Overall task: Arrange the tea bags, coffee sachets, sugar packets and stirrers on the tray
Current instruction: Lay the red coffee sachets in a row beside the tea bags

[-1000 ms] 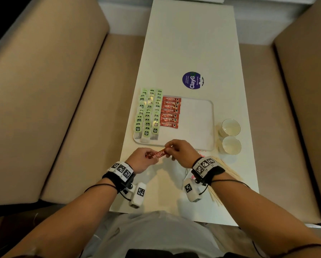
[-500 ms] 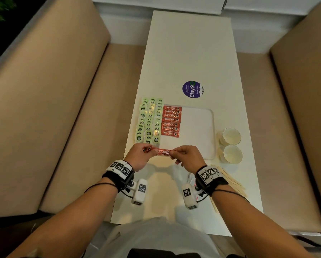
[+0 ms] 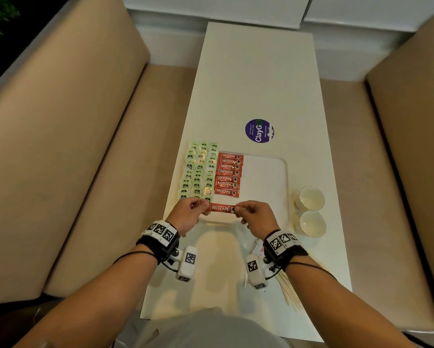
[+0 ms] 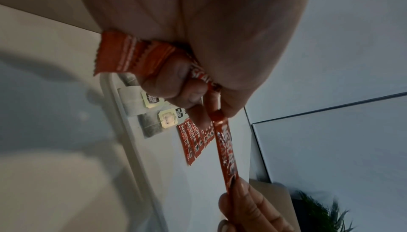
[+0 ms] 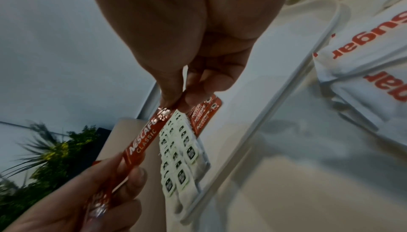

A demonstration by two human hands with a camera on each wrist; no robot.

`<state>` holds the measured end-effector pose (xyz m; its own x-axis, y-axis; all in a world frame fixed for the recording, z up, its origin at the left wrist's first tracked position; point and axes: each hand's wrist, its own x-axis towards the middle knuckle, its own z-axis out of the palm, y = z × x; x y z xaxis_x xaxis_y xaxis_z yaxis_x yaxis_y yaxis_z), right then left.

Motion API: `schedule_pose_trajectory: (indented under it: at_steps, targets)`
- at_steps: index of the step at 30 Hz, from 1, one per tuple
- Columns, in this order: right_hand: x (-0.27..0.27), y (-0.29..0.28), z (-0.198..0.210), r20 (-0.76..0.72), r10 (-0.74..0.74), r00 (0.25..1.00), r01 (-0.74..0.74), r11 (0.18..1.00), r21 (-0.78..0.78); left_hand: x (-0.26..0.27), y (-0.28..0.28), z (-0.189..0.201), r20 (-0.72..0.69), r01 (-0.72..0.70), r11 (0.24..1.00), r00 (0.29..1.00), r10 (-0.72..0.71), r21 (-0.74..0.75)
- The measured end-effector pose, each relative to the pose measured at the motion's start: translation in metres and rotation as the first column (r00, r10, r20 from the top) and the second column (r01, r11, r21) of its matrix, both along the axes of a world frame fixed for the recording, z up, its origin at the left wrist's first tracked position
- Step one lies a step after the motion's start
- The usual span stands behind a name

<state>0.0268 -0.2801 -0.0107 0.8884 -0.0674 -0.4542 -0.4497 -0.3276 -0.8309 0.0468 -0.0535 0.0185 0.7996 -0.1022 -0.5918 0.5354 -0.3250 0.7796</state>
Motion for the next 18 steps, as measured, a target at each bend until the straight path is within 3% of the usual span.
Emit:
schedule_pose_trajectory:
  at_steps: [4,11,18]
  targets:
    - [0.017,-0.012,-0.014,-0.029,-0.081,0.996,0.079,0.996,-0.043,0.011,0.005,-0.008,-0.083,-0.053,0.997,0.995,0.048,-0.050]
    - [0.042,-0.018,-0.047,-0.120,-0.076,0.990,0.050,0.977,-0.208,0.027,0.005,-0.015,-0.211,-0.133,0.979,0.972,0.099,-0.153]
    - [0.058,-0.014,-0.061,-0.204,-0.045,0.978,-0.018,0.956,-0.294,0.033,0.010,-0.023,-0.266,-0.090,0.991,0.962,0.061,-0.097]
